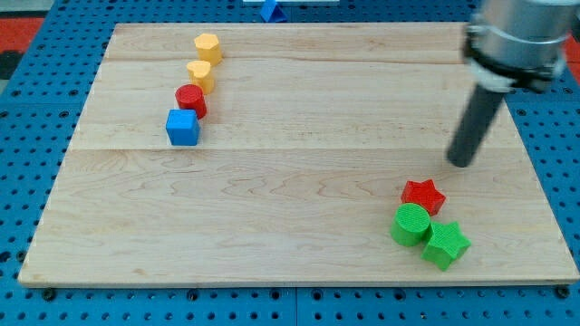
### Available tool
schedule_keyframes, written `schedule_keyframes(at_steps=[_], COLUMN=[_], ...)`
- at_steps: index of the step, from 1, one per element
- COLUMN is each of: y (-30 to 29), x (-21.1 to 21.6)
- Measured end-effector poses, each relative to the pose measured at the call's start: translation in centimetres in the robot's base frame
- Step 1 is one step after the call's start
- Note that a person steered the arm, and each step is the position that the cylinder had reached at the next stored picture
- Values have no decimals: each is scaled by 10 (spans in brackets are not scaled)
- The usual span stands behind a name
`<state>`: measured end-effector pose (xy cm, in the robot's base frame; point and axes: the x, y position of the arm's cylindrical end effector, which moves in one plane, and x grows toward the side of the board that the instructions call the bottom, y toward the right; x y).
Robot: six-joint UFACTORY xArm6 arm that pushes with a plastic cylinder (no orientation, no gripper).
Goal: Place the red star below the blue cube
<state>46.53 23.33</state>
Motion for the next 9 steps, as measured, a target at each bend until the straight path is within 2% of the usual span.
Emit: schedule_keyframes(at_steps=[1, 2, 3, 4, 7, 8, 9], y=[-2, -64, -107, -142, -272, -292, -297], x=[68, 83, 35, 6, 17, 20, 43])
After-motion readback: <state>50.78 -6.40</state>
